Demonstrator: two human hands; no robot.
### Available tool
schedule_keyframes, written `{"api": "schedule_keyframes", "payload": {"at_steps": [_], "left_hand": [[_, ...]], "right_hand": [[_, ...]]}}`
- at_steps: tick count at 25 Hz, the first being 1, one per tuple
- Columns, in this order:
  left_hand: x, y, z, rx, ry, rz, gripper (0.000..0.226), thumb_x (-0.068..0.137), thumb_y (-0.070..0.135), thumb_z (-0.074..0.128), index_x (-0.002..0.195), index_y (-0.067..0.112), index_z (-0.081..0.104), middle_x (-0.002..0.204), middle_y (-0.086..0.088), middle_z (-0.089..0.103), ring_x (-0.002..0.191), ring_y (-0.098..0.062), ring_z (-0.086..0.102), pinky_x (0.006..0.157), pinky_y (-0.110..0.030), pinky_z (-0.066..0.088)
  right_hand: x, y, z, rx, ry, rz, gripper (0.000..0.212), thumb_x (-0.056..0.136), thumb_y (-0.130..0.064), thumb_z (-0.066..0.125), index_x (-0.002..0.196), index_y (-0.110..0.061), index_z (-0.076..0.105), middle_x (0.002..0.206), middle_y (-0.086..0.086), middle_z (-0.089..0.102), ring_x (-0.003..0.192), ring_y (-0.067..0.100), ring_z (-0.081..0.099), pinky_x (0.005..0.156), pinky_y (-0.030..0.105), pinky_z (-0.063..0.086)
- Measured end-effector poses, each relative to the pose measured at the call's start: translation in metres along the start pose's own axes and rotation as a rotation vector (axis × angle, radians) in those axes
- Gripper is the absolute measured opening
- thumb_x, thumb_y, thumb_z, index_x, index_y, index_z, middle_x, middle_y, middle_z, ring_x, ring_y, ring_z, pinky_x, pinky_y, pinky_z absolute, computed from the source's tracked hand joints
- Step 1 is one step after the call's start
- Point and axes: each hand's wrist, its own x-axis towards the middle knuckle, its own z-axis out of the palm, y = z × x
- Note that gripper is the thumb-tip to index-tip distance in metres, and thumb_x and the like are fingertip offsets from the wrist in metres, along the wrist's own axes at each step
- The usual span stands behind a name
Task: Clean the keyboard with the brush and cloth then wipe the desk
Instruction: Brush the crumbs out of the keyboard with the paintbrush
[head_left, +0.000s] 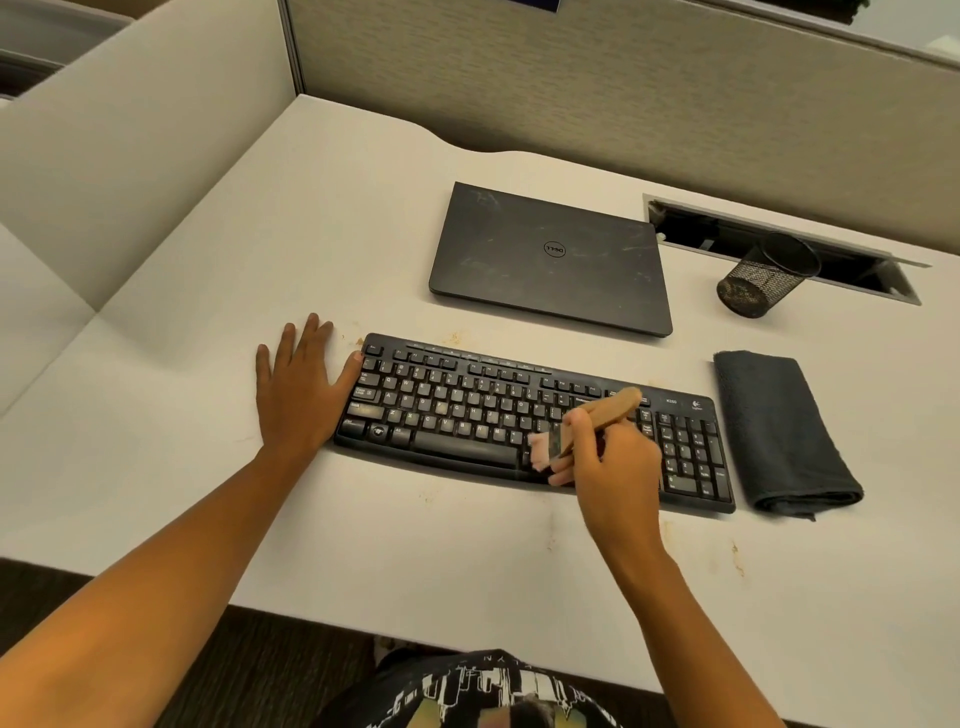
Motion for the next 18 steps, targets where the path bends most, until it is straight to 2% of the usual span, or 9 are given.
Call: {"api": "schedule_keyframes", "payload": {"at_steps": [2, 4, 8, 9, 10, 12, 14, 16, 18], "left_hand": [[0.000, 0.000, 0.000, -0.001, -0.006, 0.000, 0.064, 0.099, 0.058, 0.030, 0.150, 0.020, 0.035, 0.161, 0.001, 0.025, 0.150, -0.022, 0.015, 0.120, -0.046, 0.004], [0.000, 0.000, -0.002, -0.008, -0.012, -0.004, 0.064, 0.098, 0.059, 0.030, 0.150, 0.020, 0.035, 0.161, 0.002, 0.025, 0.150, -0.021, 0.015, 0.121, -0.046, 0.004], [0.000, 0.001, -0.001, 0.003, -0.012, -0.002, 0.065, 0.098, 0.059, 0.029, 0.149, 0.021, 0.034, 0.161, 0.002, 0.025, 0.150, -0.021, 0.015, 0.121, -0.046, 0.004], [0.001, 0.001, -0.002, 0.000, -0.012, -0.002, 0.064, 0.098, 0.059, 0.030, 0.149, 0.020, 0.034, 0.161, 0.002, 0.025, 0.150, -0.021, 0.015, 0.121, -0.046, 0.004], [0.001, 0.001, -0.002, -0.003, -0.012, -0.002, 0.064, 0.098, 0.059, 0.030, 0.149, 0.020, 0.034, 0.161, 0.002, 0.024, 0.150, -0.021, 0.015, 0.120, -0.046, 0.004], [0.000, 0.000, -0.002, -0.002, -0.009, -0.002, 0.063, 0.099, 0.058, 0.030, 0.149, 0.020, 0.034, 0.161, 0.002, 0.024, 0.150, -0.021, 0.014, 0.120, -0.046, 0.004], [0.000, 0.000, -0.003, -0.009, -0.008, 0.000, 0.063, 0.099, 0.057, 0.031, 0.149, 0.020, 0.035, 0.161, 0.002, 0.025, 0.150, -0.021, 0.015, 0.120, -0.046, 0.004], [0.000, 0.001, -0.002, -0.014, -0.006, 0.002, 0.062, 0.099, 0.057, 0.031, 0.149, 0.019, 0.035, 0.161, 0.001, 0.025, 0.150, -0.021, 0.015, 0.120, -0.046, 0.004], [0.000, 0.001, -0.002, -0.011, -0.005, 0.003, 0.062, 0.100, 0.056, 0.031, 0.149, 0.019, 0.035, 0.160, 0.001, 0.026, 0.150, -0.021, 0.015, 0.121, -0.046, 0.004]], "right_hand": [[-0.012, -0.001, 0.011, 0.067, -0.125, -0.110, 0.021, 0.100, -0.014, 0.048, 0.085, -0.010, 0.062, 0.067, -0.014, 0.063, 0.064, 0.003, 0.065, 0.053, 0.013, 0.050], [-0.020, 0.007, 0.015, 0.015, -0.219, -0.143, 0.019, 0.099, -0.015, 0.049, 0.083, -0.015, 0.060, 0.068, -0.017, 0.061, 0.065, 0.005, 0.063, 0.054, 0.017, 0.051], [-0.021, 0.036, -0.014, -0.334, 0.159, -0.158, 0.023, 0.100, -0.015, 0.046, 0.078, -0.014, 0.053, 0.071, 0.000, 0.061, 0.060, 0.013, 0.060, 0.051, 0.031, 0.051], [-0.022, 0.036, -0.020, -0.343, 0.213, -0.159, 0.022, 0.100, -0.015, 0.046, 0.078, -0.015, 0.052, 0.071, 0.000, 0.060, 0.060, 0.015, 0.059, 0.051, 0.034, 0.051], [-0.022, 0.034, -0.020, -0.280, 0.203, -0.158, 0.021, 0.099, -0.014, 0.047, 0.079, -0.016, 0.053, 0.071, -0.001, 0.059, 0.061, 0.013, 0.059, 0.052, 0.034, 0.052], [-0.024, 0.022, -0.008, -0.043, 0.070, -0.143, 0.020, 0.098, -0.012, 0.051, 0.082, -0.022, 0.060, 0.074, -0.007, 0.064, 0.063, 0.011, 0.064, 0.053, 0.023, 0.055], [-0.031, 0.016, 0.007, 0.041, -0.046, -0.132, 0.018, 0.097, -0.013, 0.054, 0.086, -0.023, 0.064, 0.074, -0.010, 0.067, 0.063, 0.010, 0.066, 0.051, 0.020, 0.054], [-0.033, 0.023, 0.006, -0.058, -0.026, -0.132, 0.022, 0.097, -0.017, 0.053, 0.079, -0.020, 0.064, 0.065, -0.010, 0.064, 0.054, 0.009, 0.063, 0.045, 0.024, 0.052], [-0.028, 0.036, -0.011, -0.262, 0.104, -0.117, 0.030, 0.099, -0.017, 0.051, 0.069, -0.020, 0.057, 0.056, -0.012, 0.056, 0.045, 0.007, 0.056, 0.040, 0.016, 0.042]]}}
